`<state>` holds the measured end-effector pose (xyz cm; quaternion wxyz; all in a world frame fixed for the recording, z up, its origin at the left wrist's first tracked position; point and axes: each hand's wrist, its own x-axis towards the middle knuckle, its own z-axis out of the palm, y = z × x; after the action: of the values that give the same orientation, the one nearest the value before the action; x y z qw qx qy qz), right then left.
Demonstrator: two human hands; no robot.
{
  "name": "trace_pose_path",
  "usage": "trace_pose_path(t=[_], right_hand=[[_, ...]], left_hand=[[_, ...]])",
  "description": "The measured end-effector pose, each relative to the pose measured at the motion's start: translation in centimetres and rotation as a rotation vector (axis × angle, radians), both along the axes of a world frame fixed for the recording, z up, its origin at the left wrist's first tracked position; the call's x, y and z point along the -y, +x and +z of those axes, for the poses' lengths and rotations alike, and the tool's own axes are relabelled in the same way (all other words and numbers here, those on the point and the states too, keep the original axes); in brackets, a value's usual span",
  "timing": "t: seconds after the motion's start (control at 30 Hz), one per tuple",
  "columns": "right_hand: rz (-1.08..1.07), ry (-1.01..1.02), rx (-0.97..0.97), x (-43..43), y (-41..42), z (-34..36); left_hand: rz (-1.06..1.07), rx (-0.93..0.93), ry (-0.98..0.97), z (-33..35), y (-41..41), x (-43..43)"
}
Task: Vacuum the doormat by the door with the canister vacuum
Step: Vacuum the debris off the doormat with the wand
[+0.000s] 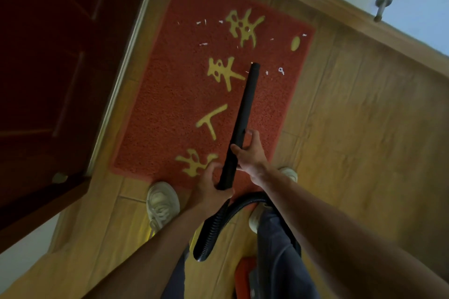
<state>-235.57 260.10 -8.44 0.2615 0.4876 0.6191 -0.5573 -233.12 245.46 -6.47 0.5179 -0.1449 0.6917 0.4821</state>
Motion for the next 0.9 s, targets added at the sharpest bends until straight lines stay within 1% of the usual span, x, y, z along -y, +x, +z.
trace_pose_path(t=[0.13, 0.3, 0.43, 0.53, 0.6, 0.73, 0.83, 0.9], right_hand=[[0.021, -0.032, 0.019, -1.1, 1.3, -1.1], [0.038, -0.124, -0.006, -1.9, 2.2, -2.1], [0.059, -0.045, -0.102, -1.9, 2.7, -2.6], [0.056, -0.001, -0.167, -2.2, 2.5, -2.7], [0.056, 0.002, -0.179, -2.7, 2.3, -3.2], [0.050, -0.045, -0.132, -3.7, 2.1, -3.8], [0.046, -0.002, -0.176, -3.9, 2.1, -3.8], [0.023, -0.011, -0.210, -4.0, 2.1, -3.7]], left_hand=[[-0.012, -0.007, -0.045, -0.3, 1.3, -1.4], [0.033, 0.021, -0.061, -0.7, 2.2, -1.8], [0.061, -0.001, -0.089, -0.5, 2.1, -2.4], [0.120, 0.023, -0.055, -0.3, 1.7, -3.1], [0.131, 0.023, -0.048, -0.1, 1.4, -3.7], [0.120, 0.035, -0.076, -0.1, 1.2, -4.8], [0.139, 0.054, -0.077, -0.2, 1.2, -5.3], [0.154, 0.060, -0.065, -0.1, 0.9, -5.3]])
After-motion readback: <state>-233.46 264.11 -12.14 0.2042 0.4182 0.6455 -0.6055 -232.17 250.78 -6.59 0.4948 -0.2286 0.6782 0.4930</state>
